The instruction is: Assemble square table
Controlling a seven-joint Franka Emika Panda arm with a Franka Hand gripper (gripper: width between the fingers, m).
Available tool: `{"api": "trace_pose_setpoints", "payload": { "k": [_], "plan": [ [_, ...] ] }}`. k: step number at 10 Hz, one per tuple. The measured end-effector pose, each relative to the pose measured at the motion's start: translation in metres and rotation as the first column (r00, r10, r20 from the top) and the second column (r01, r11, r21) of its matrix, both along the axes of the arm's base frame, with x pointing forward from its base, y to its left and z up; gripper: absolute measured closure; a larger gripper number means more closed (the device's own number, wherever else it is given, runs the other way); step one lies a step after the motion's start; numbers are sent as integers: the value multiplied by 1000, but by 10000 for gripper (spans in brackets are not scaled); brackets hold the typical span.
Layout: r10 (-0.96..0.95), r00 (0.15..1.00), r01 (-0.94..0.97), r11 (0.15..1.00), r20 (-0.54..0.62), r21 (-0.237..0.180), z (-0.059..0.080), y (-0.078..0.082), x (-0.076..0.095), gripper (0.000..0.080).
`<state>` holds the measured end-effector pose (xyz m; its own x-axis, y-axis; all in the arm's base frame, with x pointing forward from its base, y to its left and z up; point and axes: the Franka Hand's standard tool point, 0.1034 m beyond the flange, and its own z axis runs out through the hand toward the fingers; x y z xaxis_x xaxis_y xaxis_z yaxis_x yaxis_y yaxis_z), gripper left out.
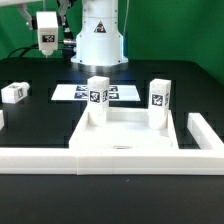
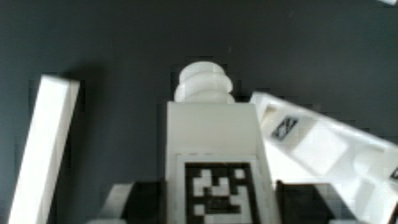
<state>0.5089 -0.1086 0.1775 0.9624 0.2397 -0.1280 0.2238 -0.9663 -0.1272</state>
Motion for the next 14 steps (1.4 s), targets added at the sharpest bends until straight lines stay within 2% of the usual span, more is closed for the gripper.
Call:
{"api": "trace_pose_setpoints", "payload": {
  "k": [1,2,4,5,7,8,10,11,12,14],
  "plan": [
    [-41,998,41,999,56,4,-1,15,12,509],
    [-70,991,69,998,111,15,1,42,27,509],
    [-172,954,165,985,245,49,9,85,52,509],
    [-157,939,147,988,306,56,15,97,64,509],
    [-165,882,162,986,442,46,9,78,60,509],
    [-149,864,152,988,481,32,8,76,61,509],
    [-106,784,157,987,612,-30,10,57,60,509],
    [-108,783,160,987,613,-31,8,57,58,509],
    [-116,783,166,986,611,-26,6,60,58,509],
    [-186,789,202,979,586,39,-17,108,70,509]
  ]
}}
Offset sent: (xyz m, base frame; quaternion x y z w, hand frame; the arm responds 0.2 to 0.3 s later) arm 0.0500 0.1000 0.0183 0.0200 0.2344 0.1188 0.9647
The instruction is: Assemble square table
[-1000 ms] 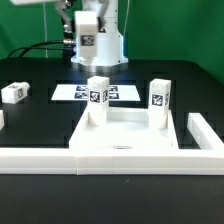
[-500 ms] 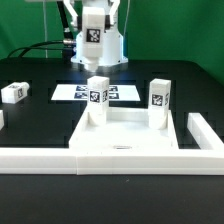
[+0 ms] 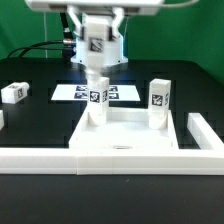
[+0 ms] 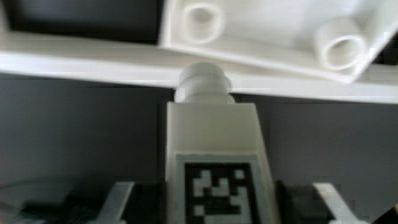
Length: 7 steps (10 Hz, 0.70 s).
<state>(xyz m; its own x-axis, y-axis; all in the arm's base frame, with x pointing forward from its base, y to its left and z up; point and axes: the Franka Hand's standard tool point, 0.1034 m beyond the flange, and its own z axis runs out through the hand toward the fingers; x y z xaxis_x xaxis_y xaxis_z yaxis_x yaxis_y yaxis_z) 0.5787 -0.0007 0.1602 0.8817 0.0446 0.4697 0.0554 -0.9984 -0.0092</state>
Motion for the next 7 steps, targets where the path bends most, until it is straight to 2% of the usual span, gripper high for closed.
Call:
{"api": "trace_pose_setpoints", "payload": {
  "k": [1,3,7],
  "plan": [
    [7,1000,-8,1000,3,27,-2,22,11,509],
    [-41,999,39,993,8,112,6,57,33,509],
    [-37,999,36,994,6,107,4,55,32,509]
  ]
}}
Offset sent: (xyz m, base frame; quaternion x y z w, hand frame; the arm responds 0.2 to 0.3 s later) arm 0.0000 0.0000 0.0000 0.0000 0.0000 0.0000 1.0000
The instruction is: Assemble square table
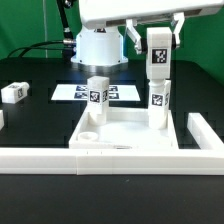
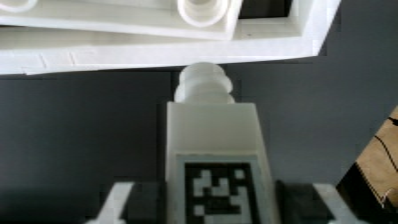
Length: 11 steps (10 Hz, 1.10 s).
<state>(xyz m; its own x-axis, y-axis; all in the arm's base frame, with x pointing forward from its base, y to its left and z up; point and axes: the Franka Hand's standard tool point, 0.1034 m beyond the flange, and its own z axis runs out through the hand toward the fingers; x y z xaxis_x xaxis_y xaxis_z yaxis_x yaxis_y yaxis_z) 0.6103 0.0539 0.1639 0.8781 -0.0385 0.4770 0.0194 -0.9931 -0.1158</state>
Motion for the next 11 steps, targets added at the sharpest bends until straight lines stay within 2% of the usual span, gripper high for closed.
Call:
{"api": "trace_pose_setpoints", "payload": {
  "k": [1,2,4,7,11],
  "plan": [
    [-1,1000,1,1000,5,-5,-1,-1,0,509],
    [-15,999,17,999,44,-34,-12,-4,-4,509],
    [-31,997,34,999,70,-43,-45,8,0,509],
    [-34,998,37,999,55,-39,-64,11,4,509],
    [-41,998,44,998,51,-46,-77,9,1,509]
  ]
}}
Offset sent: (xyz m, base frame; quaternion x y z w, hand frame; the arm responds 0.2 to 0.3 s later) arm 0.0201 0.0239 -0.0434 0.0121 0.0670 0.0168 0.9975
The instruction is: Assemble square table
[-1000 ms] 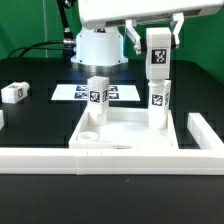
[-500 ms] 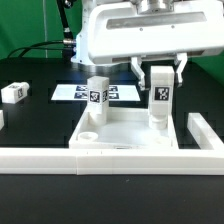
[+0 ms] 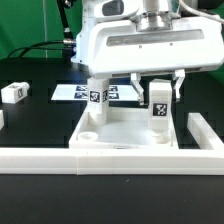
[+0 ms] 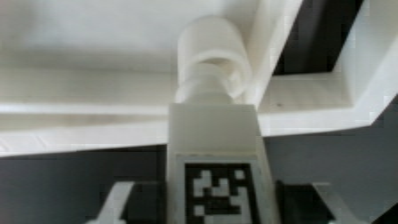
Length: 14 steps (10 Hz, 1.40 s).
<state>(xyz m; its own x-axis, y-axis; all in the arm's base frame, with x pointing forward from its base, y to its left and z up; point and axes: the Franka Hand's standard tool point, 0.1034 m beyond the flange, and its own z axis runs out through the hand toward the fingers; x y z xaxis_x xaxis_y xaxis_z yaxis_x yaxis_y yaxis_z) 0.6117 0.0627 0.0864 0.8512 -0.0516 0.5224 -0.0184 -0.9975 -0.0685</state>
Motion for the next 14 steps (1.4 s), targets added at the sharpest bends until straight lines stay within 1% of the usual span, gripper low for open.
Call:
{"api": "trace_pose_setpoints", "payload": {
  "k": [1,4,7,11,12,14],
  "plan": [
    [-3,1000,3,1000,8,-4,0,-1,1,509],
    [-2,1000,2,1000,17,-5,0,3,1,509],
    [-1,1000,1,1000,16,1,0,11,0,509],
    [-2,1000,2,1000,18,-1,-1,10,0,509],
    [-1,1000,1,1000,13,1,-1,10,-1,509],
    [12,1000,-11,1000,-26,20,0,15,-4,509]
  ]
}}
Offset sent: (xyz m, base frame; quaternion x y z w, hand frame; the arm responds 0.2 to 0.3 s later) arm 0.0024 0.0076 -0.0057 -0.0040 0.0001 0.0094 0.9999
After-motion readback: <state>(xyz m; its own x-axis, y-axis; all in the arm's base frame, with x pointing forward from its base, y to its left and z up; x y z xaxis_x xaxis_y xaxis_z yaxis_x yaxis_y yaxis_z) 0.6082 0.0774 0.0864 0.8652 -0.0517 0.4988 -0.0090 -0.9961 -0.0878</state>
